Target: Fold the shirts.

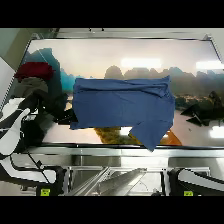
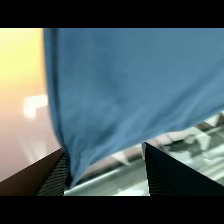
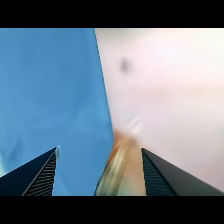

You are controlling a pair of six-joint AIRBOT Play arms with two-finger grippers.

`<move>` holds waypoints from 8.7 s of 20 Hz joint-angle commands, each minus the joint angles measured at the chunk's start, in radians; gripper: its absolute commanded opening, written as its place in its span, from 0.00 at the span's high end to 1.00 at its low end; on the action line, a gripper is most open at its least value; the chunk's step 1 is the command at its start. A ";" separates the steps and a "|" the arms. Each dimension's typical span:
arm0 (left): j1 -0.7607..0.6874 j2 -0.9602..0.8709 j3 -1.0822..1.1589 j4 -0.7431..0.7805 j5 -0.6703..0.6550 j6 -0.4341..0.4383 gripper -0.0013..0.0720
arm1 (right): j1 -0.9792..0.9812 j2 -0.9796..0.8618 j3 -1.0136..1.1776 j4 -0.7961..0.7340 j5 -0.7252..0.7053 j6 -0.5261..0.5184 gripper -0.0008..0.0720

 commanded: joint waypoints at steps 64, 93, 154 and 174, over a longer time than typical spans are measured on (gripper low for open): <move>-0.058 -0.312 0.897 -0.031 -0.182 -0.029 0.09 | 0.301 -0.525 0.599 0.119 -0.218 -0.102 0.01; -0.613 -0.697 1.122 -0.106 -0.400 -0.083 0.96 | 0.507 -0.275 0.843 0.347 0.128 -0.137 0.96; 0.125 0.254 0.669 -0.282 -0.003 0.163 0.97 | 0.457 -0.326 0.937 -0.521 -0.007 0.762 0.96; 0.124 0.254 0.668 -0.285 0.029 0.151 0.96 | -0.111 0.229 -0.127 -0.793 -0.074 0.785 0.02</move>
